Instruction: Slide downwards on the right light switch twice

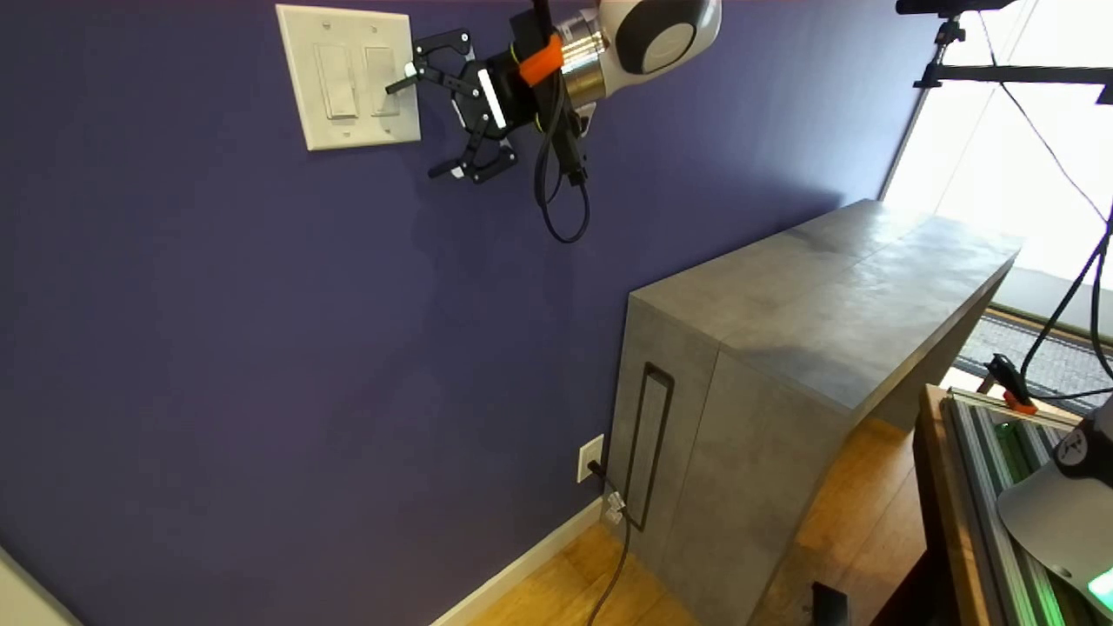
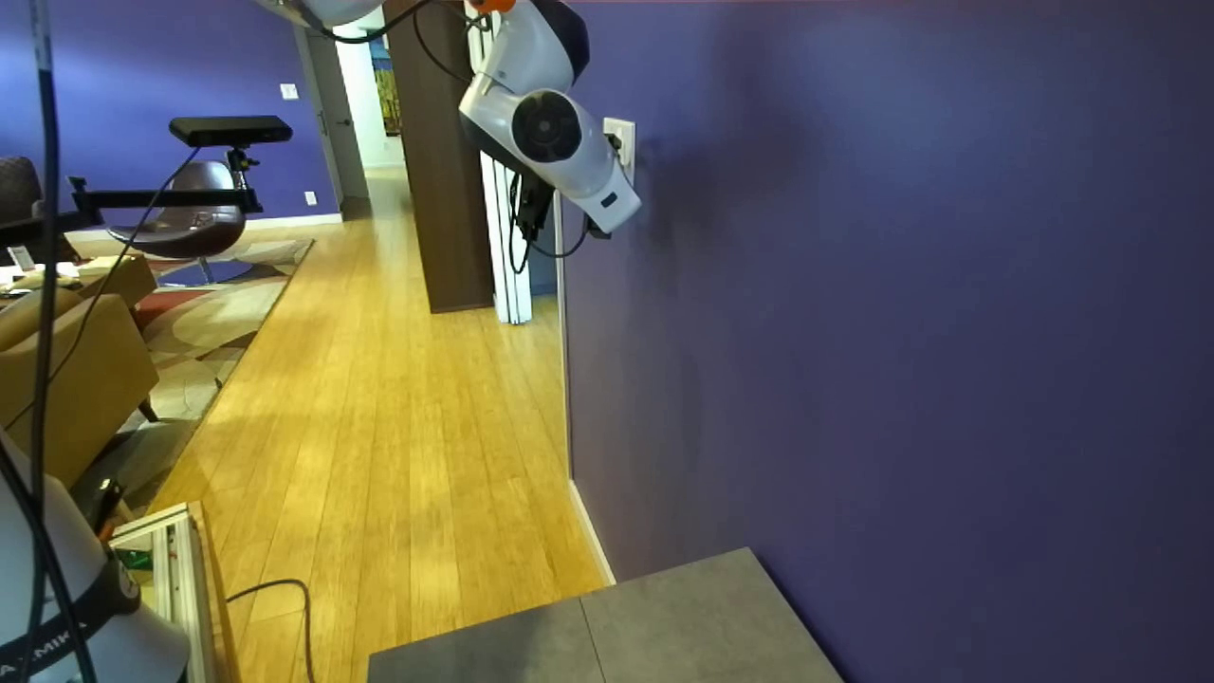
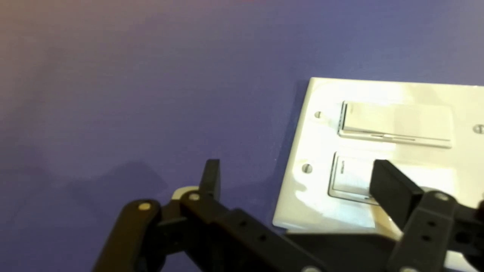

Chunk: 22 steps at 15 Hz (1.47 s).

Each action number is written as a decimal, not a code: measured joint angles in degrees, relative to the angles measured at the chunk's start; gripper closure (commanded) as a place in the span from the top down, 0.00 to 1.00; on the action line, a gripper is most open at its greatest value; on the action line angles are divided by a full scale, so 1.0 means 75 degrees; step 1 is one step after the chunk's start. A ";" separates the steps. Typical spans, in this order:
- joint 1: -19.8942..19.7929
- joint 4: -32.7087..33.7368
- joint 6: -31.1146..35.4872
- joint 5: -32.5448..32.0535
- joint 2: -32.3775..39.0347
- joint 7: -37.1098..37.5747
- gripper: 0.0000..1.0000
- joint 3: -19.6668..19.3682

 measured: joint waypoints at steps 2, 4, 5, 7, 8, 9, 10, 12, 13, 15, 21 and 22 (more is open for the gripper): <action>0.0000 -0.0003 -0.0004 -0.0015 0.0003 0.0069 1.00 0.0001; 0.0000 -0.0004 -0.0006 -0.0020 0.0003 0.0107 1.00 0.0002; 0.0000 -0.0004 -0.0006 -0.0034 0.0001 0.0116 1.00 0.0002; -0.0002 -0.0010 -0.0008 -0.0162 -0.0013 0.0244 1.00 0.0000; -0.0006 -0.0020 -0.0012 -0.0312 -0.0029 0.0412 1.00 -0.0002; -0.0013 -0.0034 -0.0013 -0.0527 -0.0042 0.0635 1.00 -0.0011; -0.0022 -0.0053 -0.0017 -0.0774 -0.0057 0.0891 1.00 -0.0021; -0.0047 -0.0106 -0.0037 -0.1220 -0.0092 0.1365 1.00 -0.0044; -0.0069 -0.0143 -0.0078 -0.1375 -0.0118 0.1557 1.00 -0.0050; -0.0126 -0.0215 -0.0237 -0.1565 -0.0184 0.1774 1.00 -0.0051; -0.0237 -0.0260 -0.0782 -0.1662 -0.0379 0.1904 1.00 -0.0063; -0.0244 -0.0261 -0.0832 -0.1662 -0.0406 0.1904 1.00 -0.0066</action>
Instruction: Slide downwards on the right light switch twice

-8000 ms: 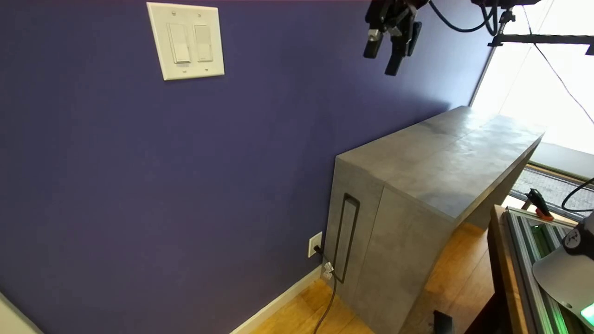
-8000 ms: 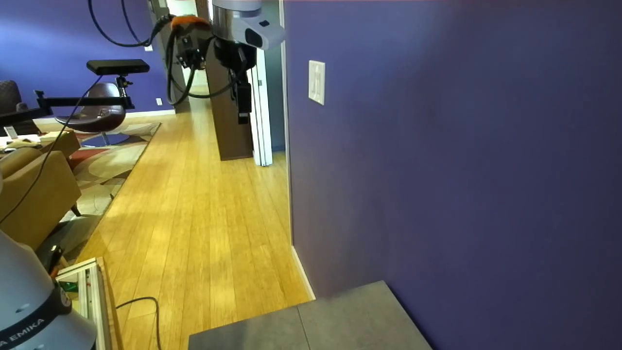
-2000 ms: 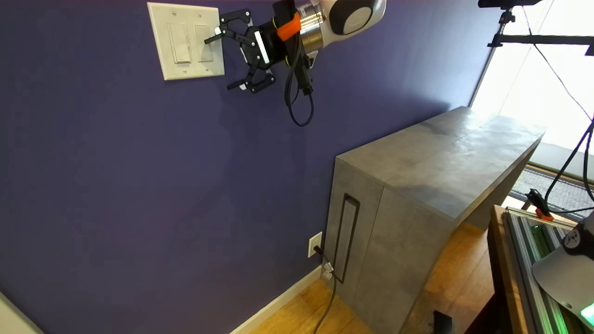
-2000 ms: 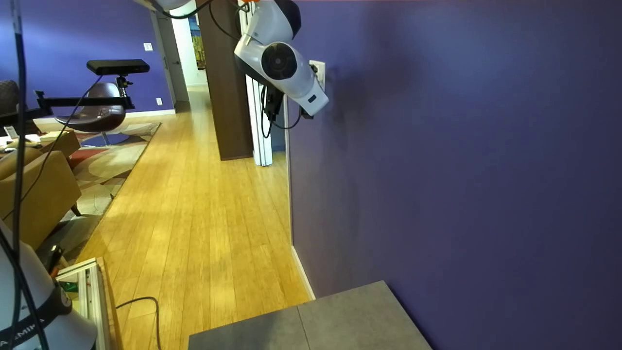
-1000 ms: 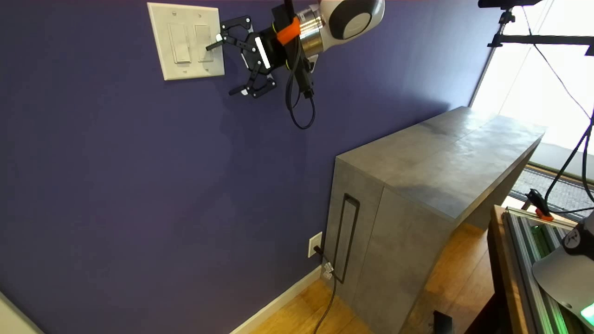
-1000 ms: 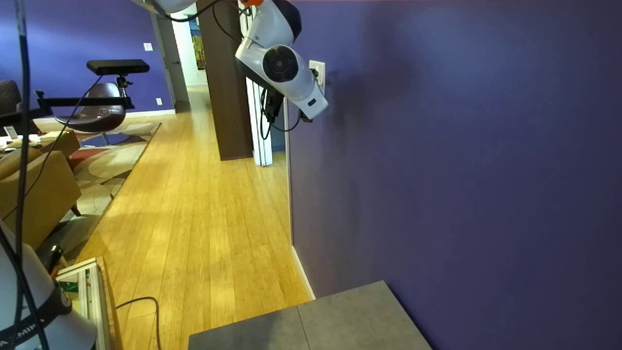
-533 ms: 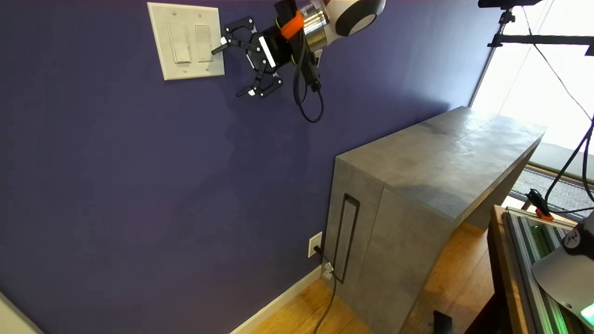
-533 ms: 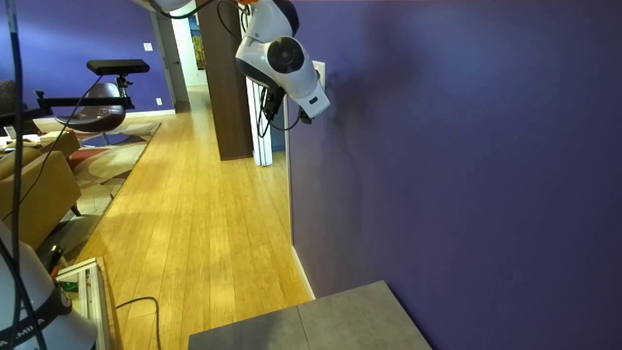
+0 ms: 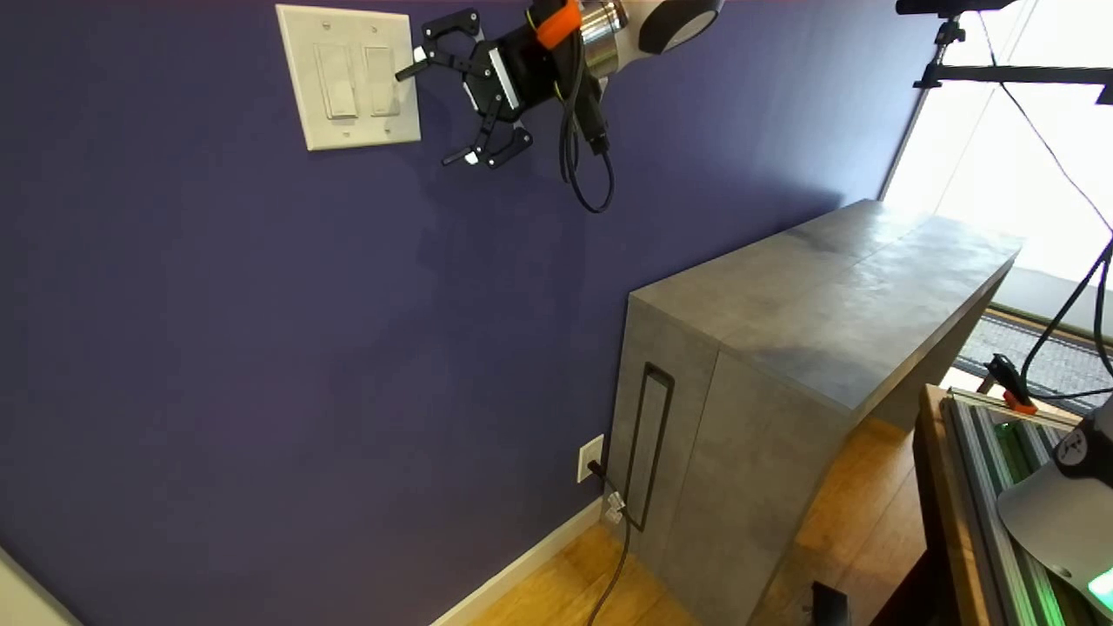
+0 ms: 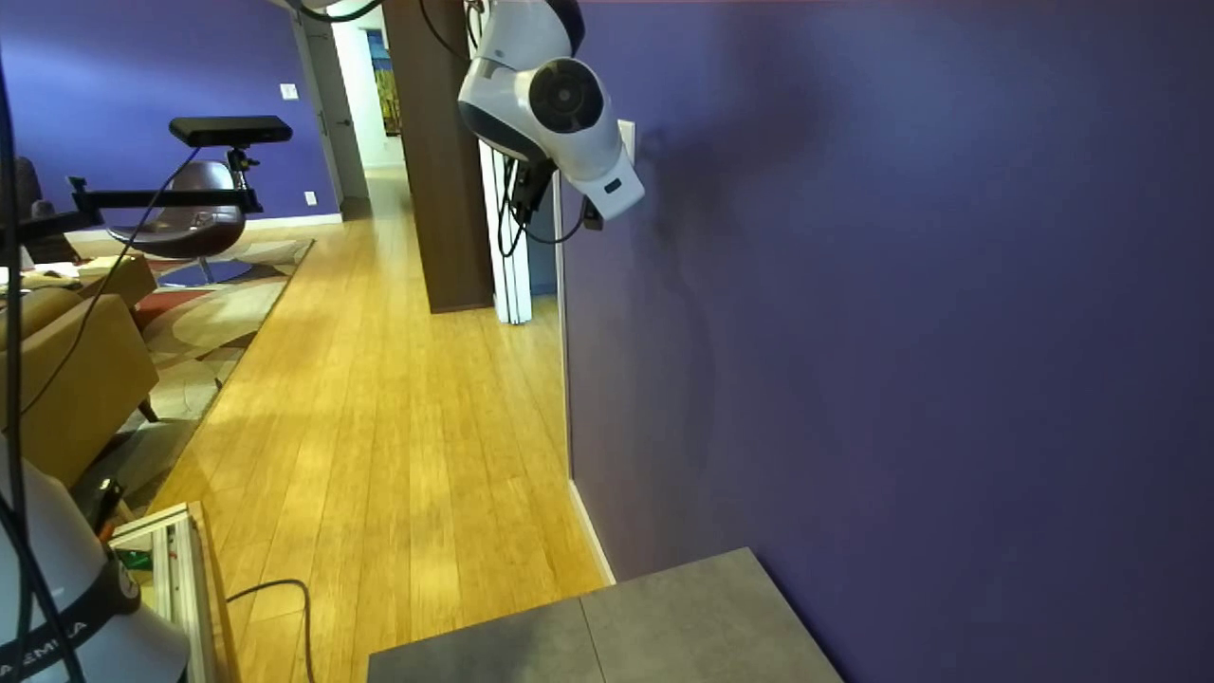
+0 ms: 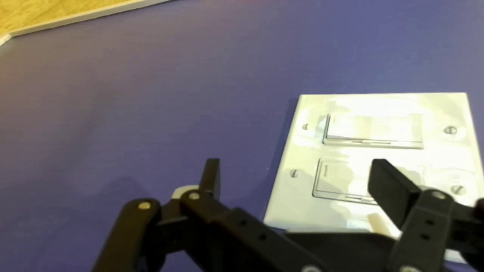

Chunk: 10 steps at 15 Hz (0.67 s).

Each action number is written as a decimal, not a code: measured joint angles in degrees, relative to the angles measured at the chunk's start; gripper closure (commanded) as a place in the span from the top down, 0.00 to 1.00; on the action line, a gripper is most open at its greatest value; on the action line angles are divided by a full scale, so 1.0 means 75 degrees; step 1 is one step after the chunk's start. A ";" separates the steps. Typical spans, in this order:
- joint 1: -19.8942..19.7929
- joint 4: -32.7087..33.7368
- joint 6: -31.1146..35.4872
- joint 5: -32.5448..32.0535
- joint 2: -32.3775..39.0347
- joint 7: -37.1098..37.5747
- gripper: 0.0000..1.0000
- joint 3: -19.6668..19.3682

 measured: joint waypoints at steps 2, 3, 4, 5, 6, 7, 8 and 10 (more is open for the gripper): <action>-0.0010 0.0000 -0.0046 0.0000 -0.0037 0.0000 1.00 -0.0006; -0.0018 0.0000 -0.0054 0.0000 -0.0046 0.0000 1.00 -0.0009; -0.0027 0.0000 -0.0055 0.0000 -0.0049 0.0000 1.00 -0.0013; -0.0039 0.0000 -0.0055 0.0000 -0.0049 0.0000 1.00 -0.0014; -0.0051 0.0000 -0.0055 0.0000 -0.0049 0.0000 1.00 -0.0015; -0.0061 0.0000 -0.0055 0.0000 -0.0049 0.0000 1.00 -0.0015; -0.0067 0.0001 -0.0055 0.0002 -0.0049 0.0000 1.00 -0.0015; -0.0068 0.0009 -0.0071 0.0013 -0.0049 -0.0005 1.00 -0.0015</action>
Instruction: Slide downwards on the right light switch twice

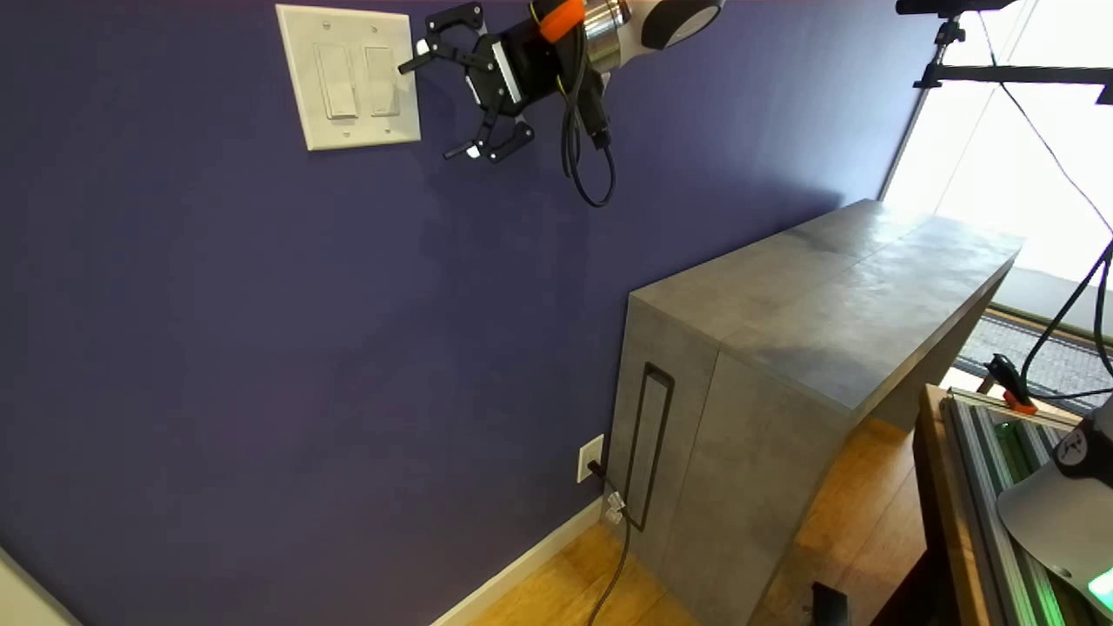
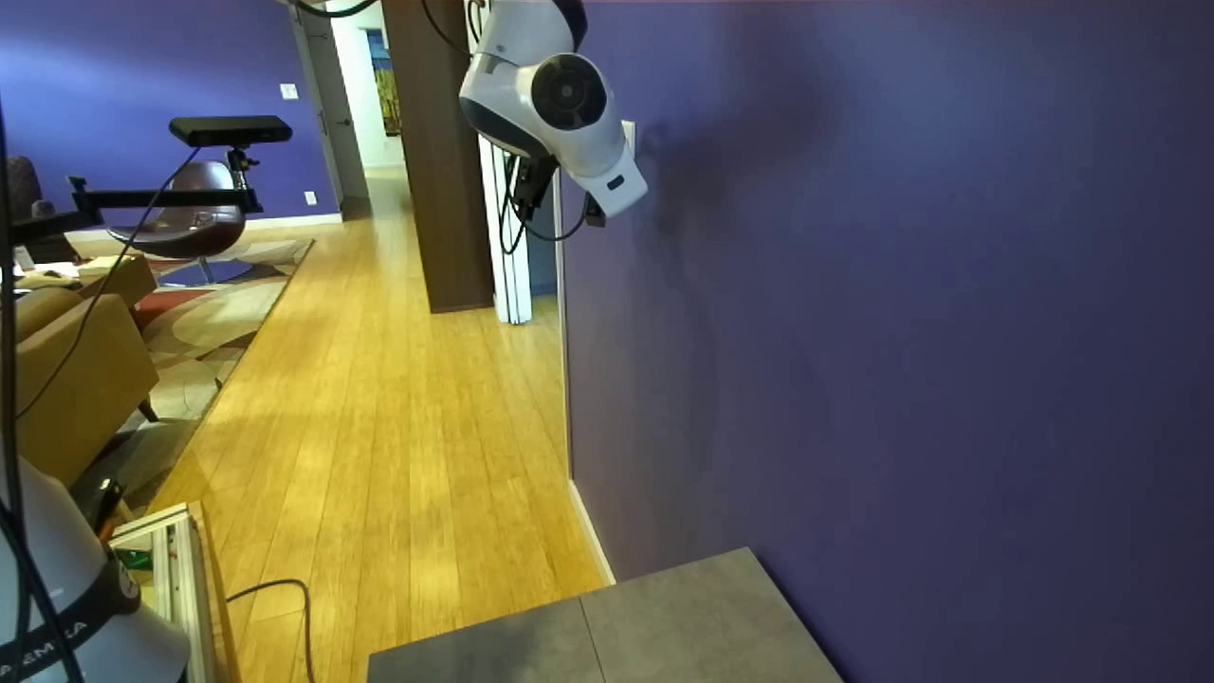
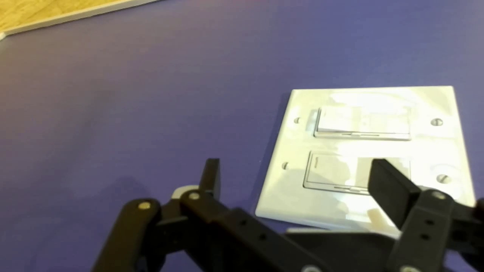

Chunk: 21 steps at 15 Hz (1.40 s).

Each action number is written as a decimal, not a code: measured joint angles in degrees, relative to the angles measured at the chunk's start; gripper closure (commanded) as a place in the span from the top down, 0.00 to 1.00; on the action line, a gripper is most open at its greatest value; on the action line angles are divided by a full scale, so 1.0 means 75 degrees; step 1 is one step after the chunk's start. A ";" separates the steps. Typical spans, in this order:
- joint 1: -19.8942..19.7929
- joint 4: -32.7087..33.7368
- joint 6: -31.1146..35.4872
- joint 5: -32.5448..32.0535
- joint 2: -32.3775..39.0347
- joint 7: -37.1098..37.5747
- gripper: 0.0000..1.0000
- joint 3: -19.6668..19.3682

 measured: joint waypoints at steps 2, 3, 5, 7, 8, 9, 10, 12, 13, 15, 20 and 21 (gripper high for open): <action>0.0000 0.0013 -0.0045 0.0002 0.0000 -0.0001 1.00 0.0001; 0.0000 0.0015 -0.0065 0.0007 0.0000 -0.0001 1.00 0.0001; 0.0000 0.0016 -0.0078 0.0022 0.0000 -0.0005 1.00 0.0001; 0.0000 0.0018 -0.0078 0.0033 0.0001 -0.0005 1.00 0.0001; 0.0000 0.0021 -0.0078 0.0050 0.0004 -0.0015 1.00 0.0001; 0.0000 0.0026 -0.0078 0.0086 0.0009 -0.0034 1.00 0.0001; 0.0000 0.0033 -0.0078 0.0122 0.0019 -0.0047 1.00 0.0001; 0.0000 0.0048 -0.0078 0.0155 0.0040 -0.0065 1.00 0.0003; 0.0000 0.0061 -0.0078 0.0174 0.0053 -0.0085 1.00 0.0003; 0.0000 0.0103 -0.0078 0.0280 0.0084 -0.0149 1.00 0.0003; 0.0000 0.0187 -0.0082 0.0539 0.0154 -0.0307 1.00 0.0003; 0.0001 0.0213 -0.0096 0.0556 0.0184 -0.0307 1.00 0.0004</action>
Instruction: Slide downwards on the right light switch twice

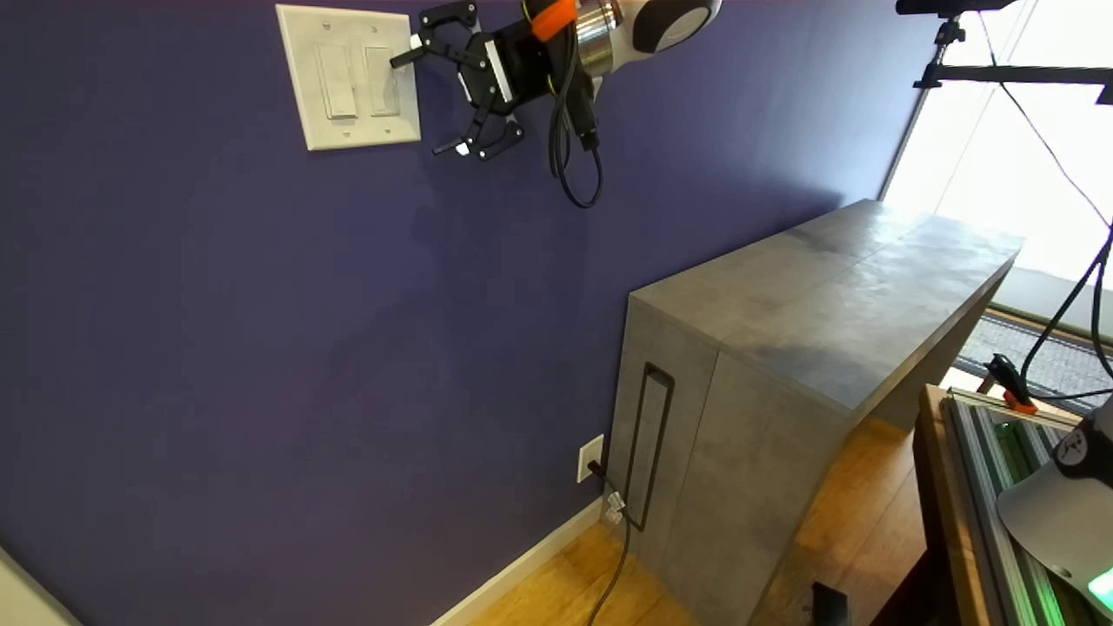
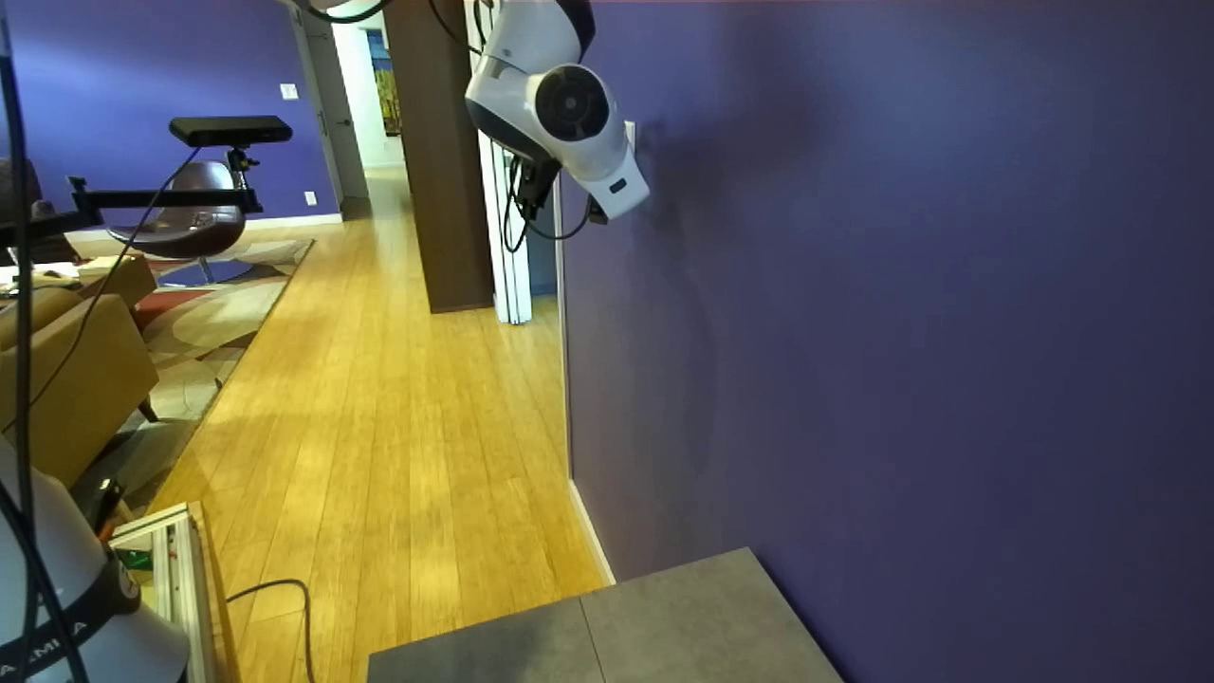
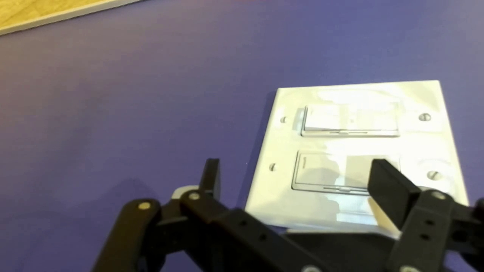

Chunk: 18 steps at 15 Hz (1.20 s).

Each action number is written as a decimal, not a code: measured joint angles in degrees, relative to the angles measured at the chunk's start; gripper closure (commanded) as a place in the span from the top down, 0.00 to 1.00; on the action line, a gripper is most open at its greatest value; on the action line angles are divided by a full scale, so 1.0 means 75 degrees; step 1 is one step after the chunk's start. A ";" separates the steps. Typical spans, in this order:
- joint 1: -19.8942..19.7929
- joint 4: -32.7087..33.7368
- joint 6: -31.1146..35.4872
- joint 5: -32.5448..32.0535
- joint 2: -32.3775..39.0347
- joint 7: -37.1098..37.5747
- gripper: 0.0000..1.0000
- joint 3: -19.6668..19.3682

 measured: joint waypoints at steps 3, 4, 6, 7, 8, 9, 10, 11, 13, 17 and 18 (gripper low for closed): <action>-0.0003 0.0031 -0.0048 0.0046 0.0072 0.0000 1.00 -0.0001; -0.0004 0.0032 -0.0059 0.0050 0.0083 0.0000 1.00 -0.0001; -0.0004 0.0033 -0.0065 0.0050 0.0106 0.0000 1.00 -0.0001; -0.0004 0.0034 -0.0065 0.0050 0.0122 0.0000 1.00 -0.0002; -0.0005 0.0034 -0.0066 0.0050 0.0141 0.0000 1.00 -0.0003; -0.0006 0.0034 -0.0066 0.0050 0.0164 0.0000 1.00 -0.0005; -0.0006 0.0033 -0.0066 0.0050 0.0184 0.0000 1.00 -0.0005; -0.0006 0.0033 -0.0066 0.0050 0.0204 0.0000 1.00 -0.0005; -0.0006 0.0033 -0.0072 0.0050 0.0245 0.0000 1.00 -0.0005; -0.0006 0.0035 -0.0092 0.0050 0.0261 0.0003 1.00 -0.0005; -0.0006 0.0039 -0.0092 0.0059 0.0261 0.0000 1.00 -0.0005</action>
